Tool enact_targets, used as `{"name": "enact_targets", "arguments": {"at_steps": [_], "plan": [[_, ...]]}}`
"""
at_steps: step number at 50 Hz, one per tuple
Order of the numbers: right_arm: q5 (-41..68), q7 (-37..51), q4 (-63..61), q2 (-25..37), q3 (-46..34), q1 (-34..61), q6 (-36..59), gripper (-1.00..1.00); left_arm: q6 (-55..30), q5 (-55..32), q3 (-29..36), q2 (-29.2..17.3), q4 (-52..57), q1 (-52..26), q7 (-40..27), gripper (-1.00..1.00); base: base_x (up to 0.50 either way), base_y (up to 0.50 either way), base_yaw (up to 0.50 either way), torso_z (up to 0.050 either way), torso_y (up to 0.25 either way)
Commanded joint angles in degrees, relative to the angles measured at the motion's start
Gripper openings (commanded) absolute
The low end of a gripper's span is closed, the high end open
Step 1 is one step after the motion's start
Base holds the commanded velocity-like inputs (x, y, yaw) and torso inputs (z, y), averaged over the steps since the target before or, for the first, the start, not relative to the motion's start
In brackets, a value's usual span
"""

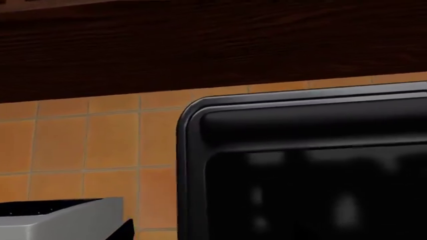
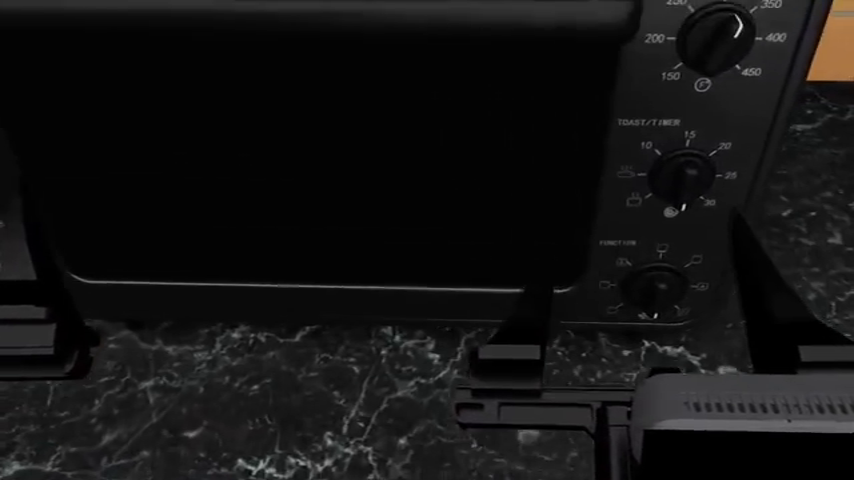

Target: Decrease the toaster oven temperature.

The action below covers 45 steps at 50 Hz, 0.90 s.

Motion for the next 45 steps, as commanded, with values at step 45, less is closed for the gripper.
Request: {"name": "enact_targets", "arguments": {"at_steps": [45], "plan": [[1.8,1.7,-0.2,2.0,0.7,-1.5,-0.7,1.0,39.2,-12.1,21.8,-59.3,20.6,9.2,-64.4,1.0,0.0,0.0,0.0,0.0,0.0]]}}
